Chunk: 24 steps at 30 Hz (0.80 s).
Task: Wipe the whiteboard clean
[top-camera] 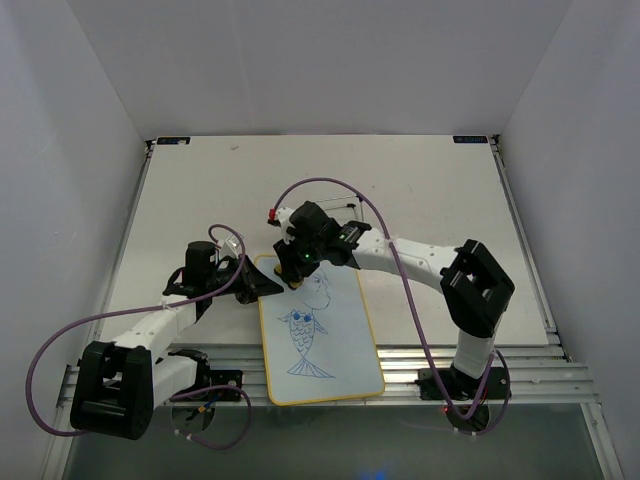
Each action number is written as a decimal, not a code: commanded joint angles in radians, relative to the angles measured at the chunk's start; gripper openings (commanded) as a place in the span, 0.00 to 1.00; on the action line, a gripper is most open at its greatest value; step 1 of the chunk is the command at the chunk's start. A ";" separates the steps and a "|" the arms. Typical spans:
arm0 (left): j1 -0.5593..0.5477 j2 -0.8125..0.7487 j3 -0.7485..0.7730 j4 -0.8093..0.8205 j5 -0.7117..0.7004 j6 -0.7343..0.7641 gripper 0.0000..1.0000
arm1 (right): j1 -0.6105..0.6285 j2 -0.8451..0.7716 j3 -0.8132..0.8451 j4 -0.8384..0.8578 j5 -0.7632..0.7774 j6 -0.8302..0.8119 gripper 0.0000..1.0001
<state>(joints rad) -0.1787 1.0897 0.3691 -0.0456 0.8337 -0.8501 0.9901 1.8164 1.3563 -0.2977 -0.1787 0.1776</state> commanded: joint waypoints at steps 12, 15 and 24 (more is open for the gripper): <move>-0.036 -0.039 0.031 0.010 -0.065 0.109 0.00 | -0.134 0.001 -0.313 0.029 -0.018 0.079 0.08; -0.035 -0.047 0.033 0.003 -0.070 0.109 0.00 | -0.183 -0.003 -0.365 0.038 -0.018 0.076 0.08; -0.036 -0.053 0.025 -0.010 -0.096 0.109 0.00 | -0.257 -0.038 -0.447 0.063 -0.068 0.054 0.08</move>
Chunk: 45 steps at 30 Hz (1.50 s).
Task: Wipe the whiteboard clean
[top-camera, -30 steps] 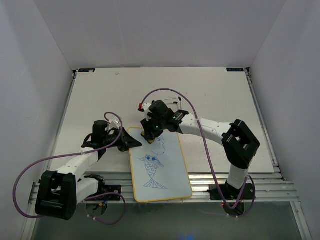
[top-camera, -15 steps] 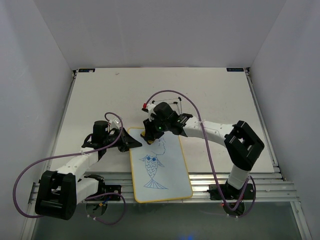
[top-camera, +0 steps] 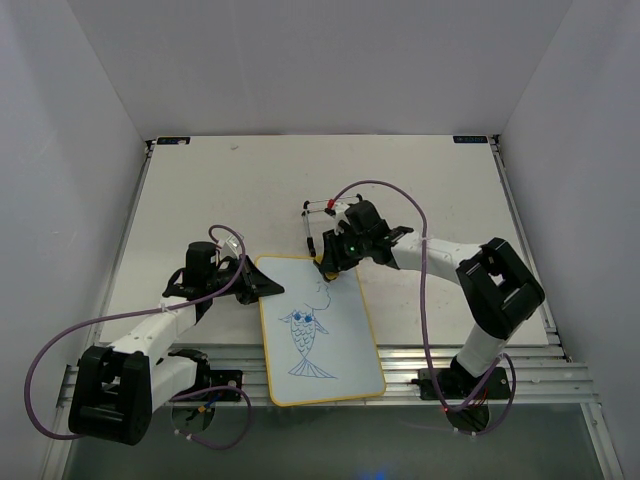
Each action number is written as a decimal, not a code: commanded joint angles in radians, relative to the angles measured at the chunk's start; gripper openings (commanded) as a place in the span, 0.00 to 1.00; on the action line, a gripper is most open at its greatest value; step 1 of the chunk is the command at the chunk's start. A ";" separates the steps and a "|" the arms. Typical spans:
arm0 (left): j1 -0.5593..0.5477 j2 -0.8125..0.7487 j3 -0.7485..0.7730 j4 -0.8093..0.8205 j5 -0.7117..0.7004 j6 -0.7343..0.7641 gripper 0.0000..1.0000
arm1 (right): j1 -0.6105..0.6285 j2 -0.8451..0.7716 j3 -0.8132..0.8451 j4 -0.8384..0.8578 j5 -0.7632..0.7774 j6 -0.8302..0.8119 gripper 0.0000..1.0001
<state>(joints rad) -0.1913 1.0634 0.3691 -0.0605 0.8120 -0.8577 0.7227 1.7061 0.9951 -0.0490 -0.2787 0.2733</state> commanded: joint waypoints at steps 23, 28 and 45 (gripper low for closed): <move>-0.022 -0.036 0.011 -0.025 -0.183 0.101 0.00 | 0.204 -0.078 -0.182 -0.045 0.009 0.090 0.08; -0.022 -0.036 0.013 -0.024 -0.185 0.100 0.00 | 0.043 -0.149 -0.323 -0.045 -0.011 0.066 0.08; -0.023 -0.026 -0.009 0.005 -0.171 0.091 0.00 | 0.124 -0.214 -0.247 -0.072 -0.030 0.092 0.08</move>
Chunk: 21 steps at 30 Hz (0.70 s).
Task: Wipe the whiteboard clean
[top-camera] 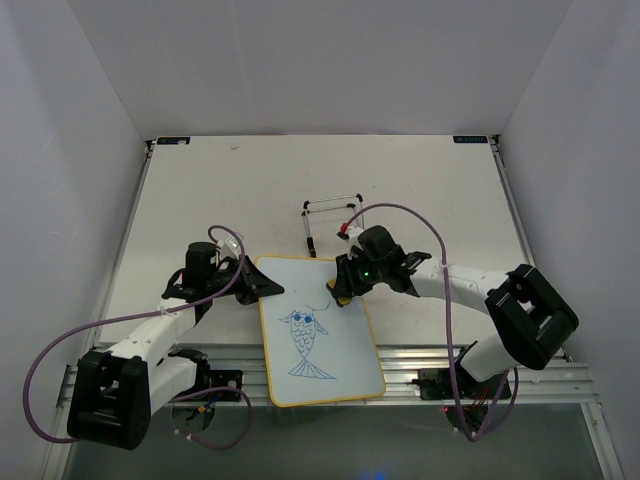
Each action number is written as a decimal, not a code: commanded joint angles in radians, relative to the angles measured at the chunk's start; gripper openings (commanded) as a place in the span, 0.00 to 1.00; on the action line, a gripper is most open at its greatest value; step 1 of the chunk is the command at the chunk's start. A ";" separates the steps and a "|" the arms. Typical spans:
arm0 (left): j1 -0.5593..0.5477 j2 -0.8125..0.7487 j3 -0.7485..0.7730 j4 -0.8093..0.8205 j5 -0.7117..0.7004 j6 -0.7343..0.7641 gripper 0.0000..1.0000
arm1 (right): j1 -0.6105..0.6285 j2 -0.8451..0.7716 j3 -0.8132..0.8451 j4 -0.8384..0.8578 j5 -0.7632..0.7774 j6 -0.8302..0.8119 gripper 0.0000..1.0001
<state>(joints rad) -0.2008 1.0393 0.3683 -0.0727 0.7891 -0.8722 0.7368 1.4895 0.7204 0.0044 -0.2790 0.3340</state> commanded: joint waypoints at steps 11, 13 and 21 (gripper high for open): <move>-0.012 -0.013 -0.019 0.027 -0.139 0.098 0.00 | 0.378 0.066 0.186 -0.081 0.052 0.129 0.08; -0.012 -0.010 -0.016 0.028 -0.134 0.096 0.00 | 0.383 0.077 0.195 -0.077 0.064 0.128 0.08; -0.012 -0.007 -0.019 0.031 -0.126 0.095 0.00 | 0.282 0.058 0.122 -0.124 0.185 0.102 0.08</move>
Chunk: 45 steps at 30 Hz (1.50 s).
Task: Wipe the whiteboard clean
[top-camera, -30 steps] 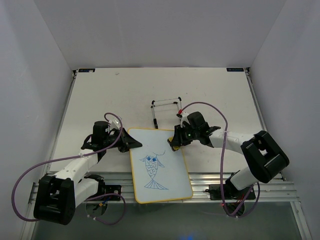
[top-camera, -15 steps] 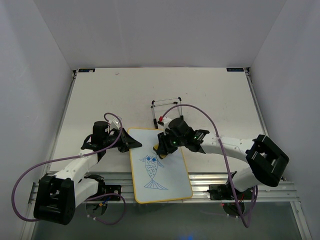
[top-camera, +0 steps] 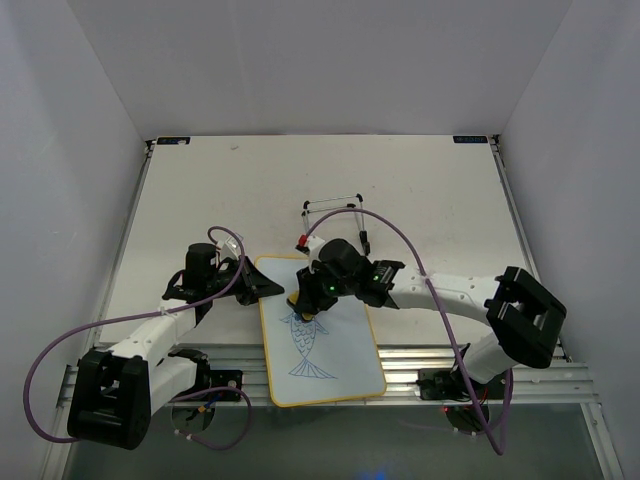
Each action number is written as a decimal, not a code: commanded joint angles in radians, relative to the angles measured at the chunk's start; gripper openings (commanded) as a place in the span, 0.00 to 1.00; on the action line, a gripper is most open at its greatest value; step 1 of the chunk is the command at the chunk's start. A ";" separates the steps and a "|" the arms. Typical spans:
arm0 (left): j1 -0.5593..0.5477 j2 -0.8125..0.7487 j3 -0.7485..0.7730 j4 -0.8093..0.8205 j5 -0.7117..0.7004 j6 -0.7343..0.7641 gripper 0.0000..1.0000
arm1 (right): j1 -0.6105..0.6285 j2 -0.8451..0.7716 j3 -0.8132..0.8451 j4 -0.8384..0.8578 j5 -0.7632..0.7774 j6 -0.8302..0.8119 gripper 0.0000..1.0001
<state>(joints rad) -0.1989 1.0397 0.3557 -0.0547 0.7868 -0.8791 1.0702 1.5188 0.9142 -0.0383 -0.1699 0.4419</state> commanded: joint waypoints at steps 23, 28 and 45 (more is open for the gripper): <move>-0.014 -0.009 -0.009 0.019 -0.106 0.108 0.00 | -0.035 0.127 0.159 -0.158 -0.010 -0.177 0.08; -0.014 -0.013 -0.009 0.021 -0.110 0.104 0.00 | 0.011 0.158 0.175 -0.190 0.000 -0.184 0.08; -0.016 -0.018 -0.008 0.019 -0.126 0.091 0.00 | 0.184 0.055 0.124 -0.199 -0.079 -0.187 0.08</move>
<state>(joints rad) -0.1993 1.0386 0.3485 -0.0444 0.7887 -0.8845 1.1900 1.5520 1.0340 -0.1627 -0.1387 0.2565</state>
